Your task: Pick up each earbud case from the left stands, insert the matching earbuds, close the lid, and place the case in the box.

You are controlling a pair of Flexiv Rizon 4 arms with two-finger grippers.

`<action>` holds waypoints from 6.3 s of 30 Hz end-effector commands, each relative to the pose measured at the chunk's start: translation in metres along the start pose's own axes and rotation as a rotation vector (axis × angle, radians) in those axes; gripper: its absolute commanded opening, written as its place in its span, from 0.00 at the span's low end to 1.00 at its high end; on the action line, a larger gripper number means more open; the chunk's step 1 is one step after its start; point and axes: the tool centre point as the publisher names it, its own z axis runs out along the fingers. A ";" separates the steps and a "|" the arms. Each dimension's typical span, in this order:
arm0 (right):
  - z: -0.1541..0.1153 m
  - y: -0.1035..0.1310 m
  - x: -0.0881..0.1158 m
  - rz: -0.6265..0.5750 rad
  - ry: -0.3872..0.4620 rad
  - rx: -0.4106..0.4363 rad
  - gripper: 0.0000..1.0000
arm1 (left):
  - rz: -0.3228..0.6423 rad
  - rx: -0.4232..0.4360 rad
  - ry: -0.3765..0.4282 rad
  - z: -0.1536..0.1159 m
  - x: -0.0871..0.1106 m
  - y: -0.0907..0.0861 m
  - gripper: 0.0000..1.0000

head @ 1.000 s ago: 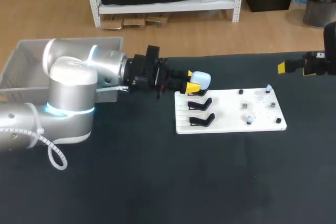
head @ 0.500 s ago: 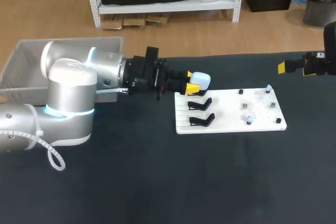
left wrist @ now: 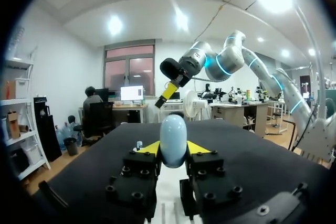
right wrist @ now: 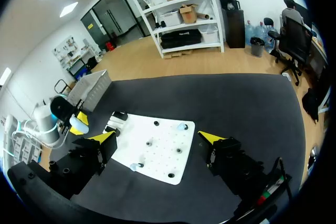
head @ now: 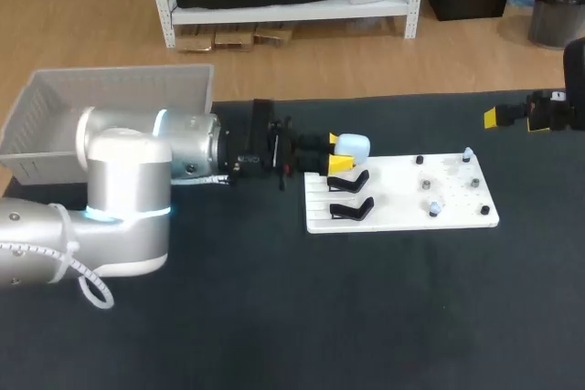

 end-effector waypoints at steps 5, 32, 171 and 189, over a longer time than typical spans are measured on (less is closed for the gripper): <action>-0.007 0.030 0.012 -0.071 0.032 -0.041 1.00 | 0.010 -0.024 -0.023 0.000 0.001 0.000 0.00; -0.007 0.124 0.051 -0.214 0.154 -0.137 1.00 | 0.021 0.035 -0.099 0.024 0.008 0.012 0.00; 0.115 -0.048 0.022 -0.331 0.593 0.444 0.48 | 0.023 0.018 -0.102 0.023 0.009 0.012 0.00; 0.120 -0.061 0.028 -0.308 0.582 0.487 0.34 | 0.023 0.018 -0.102 0.023 0.009 0.012 0.00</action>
